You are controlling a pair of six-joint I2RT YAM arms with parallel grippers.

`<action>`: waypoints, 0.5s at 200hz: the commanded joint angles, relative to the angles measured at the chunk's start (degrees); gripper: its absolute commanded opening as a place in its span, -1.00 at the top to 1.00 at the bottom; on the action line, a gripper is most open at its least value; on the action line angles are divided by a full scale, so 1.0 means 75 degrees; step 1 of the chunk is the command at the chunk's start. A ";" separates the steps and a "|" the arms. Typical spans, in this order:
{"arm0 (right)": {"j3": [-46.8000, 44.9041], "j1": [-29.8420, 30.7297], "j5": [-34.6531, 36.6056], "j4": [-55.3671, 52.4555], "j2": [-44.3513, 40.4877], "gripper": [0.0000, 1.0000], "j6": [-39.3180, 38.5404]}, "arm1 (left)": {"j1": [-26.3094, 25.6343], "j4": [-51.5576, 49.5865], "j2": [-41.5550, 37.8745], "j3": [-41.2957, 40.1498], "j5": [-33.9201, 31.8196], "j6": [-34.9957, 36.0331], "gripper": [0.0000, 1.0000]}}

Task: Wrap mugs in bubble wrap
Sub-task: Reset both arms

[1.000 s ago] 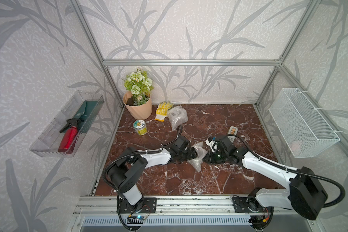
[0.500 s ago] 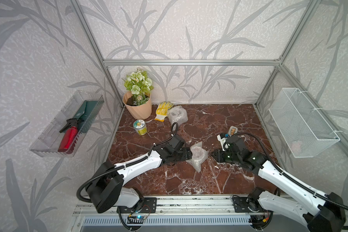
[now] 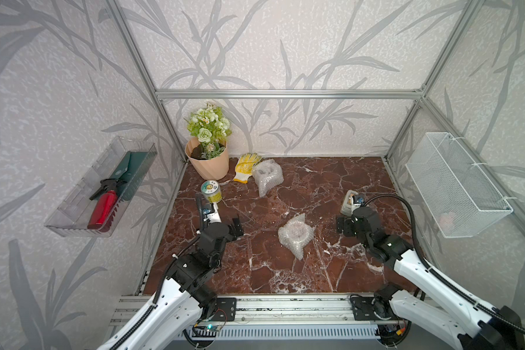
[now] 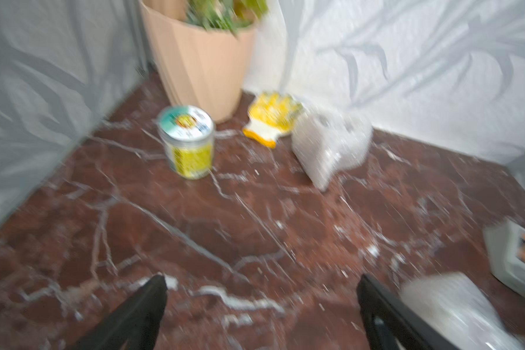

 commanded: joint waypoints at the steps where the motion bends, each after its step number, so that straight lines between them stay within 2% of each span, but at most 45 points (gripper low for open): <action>1: -0.0990 -0.0552 0.0539 0.2836 0.0331 -0.97 -0.1366 | 0.0588 0.2422 -0.0328 -0.1404 -0.1050 0.2265 -0.99; 14: -0.0943 -0.1267 -0.0026 0.2888 0.0470 -0.98 -0.1116 | 0.0997 0.3735 -0.0343 -0.2090 -0.0864 0.3122 -0.98; 25: -0.1278 -0.1749 -0.0673 0.3968 0.0765 -0.98 -0.1328 | 0.1369 0.4648 -0.0076 -0.2520 -0.0688 0.3629 -0.98; 34: -0.1625 -0.2115 -0.1173 0.5049 0.1138 -0.99 -0.1567 | 0.1715 0.5302 0.0310 -0.2749 -0.0515 0.3635 -0.98; 53: -0.2136 -0.2719 -0.1899 0.6938 0.2060 -0.99 -0.1489 | 0.2381 0.6444 0.1809 -0.2874 -0.0067 0.3192 -0.98; 72: -0.2278 -0.3159 -0.2544 0.8400 0.2990 -0.99 -0.1237 | 0.2644 0.7806 0.3354 -0.2636 0.0430 0.3687 -0.98; 100: -0.1755 -0.3237 -0.2934 0.7925 0.3350 -0.98 -0.1769 | 0.3427 0.9816 0.5399 -0.2247 0.1522 0.3625 -0.98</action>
